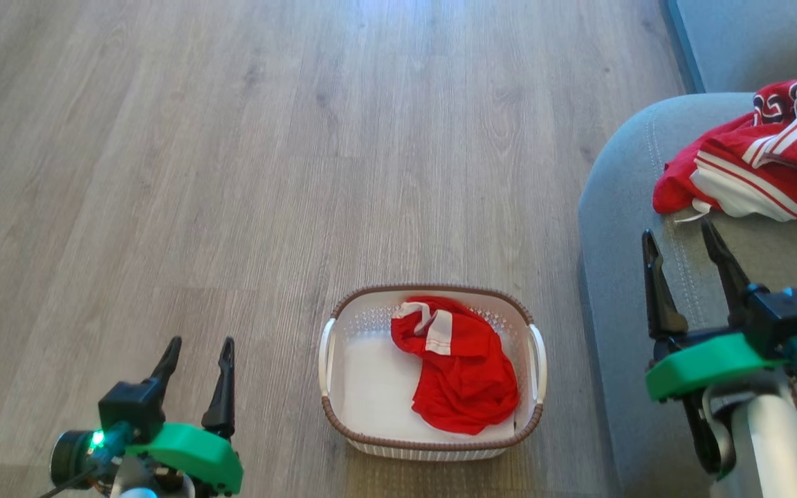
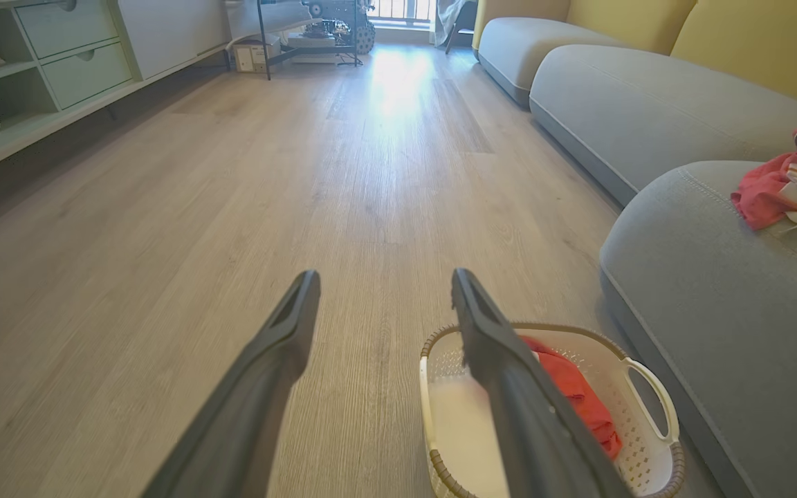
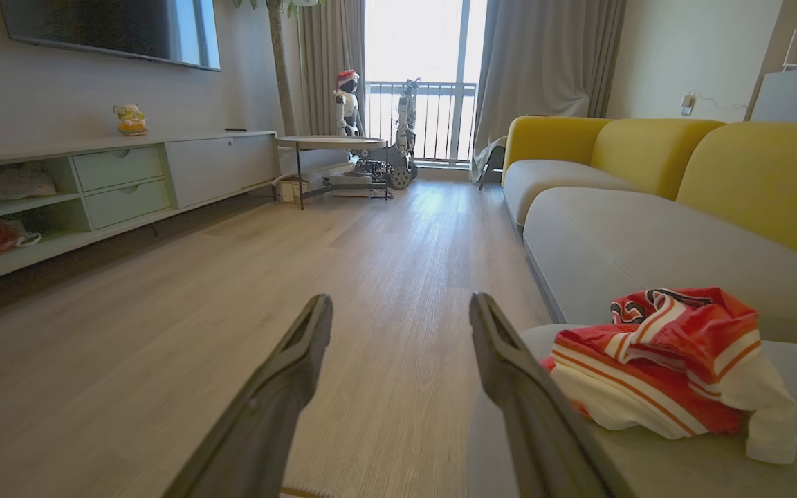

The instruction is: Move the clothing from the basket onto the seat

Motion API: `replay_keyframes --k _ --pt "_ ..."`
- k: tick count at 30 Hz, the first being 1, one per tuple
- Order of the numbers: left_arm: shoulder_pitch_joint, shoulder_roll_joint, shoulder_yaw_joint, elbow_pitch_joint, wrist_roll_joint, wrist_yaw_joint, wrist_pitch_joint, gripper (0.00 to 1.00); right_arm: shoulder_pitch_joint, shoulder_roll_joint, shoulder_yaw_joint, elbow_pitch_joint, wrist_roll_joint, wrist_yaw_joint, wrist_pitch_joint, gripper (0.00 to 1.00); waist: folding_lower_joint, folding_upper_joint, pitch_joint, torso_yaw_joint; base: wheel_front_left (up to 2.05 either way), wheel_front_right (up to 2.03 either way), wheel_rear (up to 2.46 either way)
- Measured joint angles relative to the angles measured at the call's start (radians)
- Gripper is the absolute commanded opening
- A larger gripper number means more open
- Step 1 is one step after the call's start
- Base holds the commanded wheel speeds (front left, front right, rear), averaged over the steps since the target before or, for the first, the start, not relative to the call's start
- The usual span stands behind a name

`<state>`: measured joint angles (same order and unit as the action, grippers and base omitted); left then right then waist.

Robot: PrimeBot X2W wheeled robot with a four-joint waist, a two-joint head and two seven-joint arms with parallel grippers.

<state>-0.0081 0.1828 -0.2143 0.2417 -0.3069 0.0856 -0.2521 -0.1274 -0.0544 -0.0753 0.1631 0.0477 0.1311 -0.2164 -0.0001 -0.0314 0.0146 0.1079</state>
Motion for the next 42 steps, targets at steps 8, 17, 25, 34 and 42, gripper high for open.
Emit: replay_keyframes --k 8,17,25,34,42 --pt "0.043 -0.01 0.026 -0.04 0.01 0.006 0.0 1.0 0.106 0.003 0.013 -0.026 0.067 0.0 0.007 1.0 0.0 0.0 -0.03 0.007 0.0 0.0 0.0" --pt "0.055 -0.019 0.035 -0.033 0.018 0.001 0.0 1.0 0.16 0.007 0.037 -0.022 0.095 0.0 -0.004 1.0 0.0 0.0 -0.056 0.008 0.0 0.0 0.0" --pt "0.055 -0.021 0.037 -0.02 0.02 -0.004 0.0 1.0 0.166 0.008 0.047 -0.004 0.096 0.0 -0.005 1.0 0.0 0.0 -0.063 0.003 0.0 0.0 0.0" --pt "0.055 -0.022 0.037 -0.011 0.02 -0.004 0.0 1.0 0.166 0.008 0.049 0.004 0.097 0.0 -0.005 1.0 0.0 0.0 -0.062 0.001 0.0 0.0 0.0" --pt "0.055 -0.022 0.042 -0.011 0.026 -0.005 0.0 1.0 0.166 0.008 0.044 0.005 0.103 0.0 -0.014 1.0 0.0 0.0 -0.06 0.004 0.0 0.0 0.0"
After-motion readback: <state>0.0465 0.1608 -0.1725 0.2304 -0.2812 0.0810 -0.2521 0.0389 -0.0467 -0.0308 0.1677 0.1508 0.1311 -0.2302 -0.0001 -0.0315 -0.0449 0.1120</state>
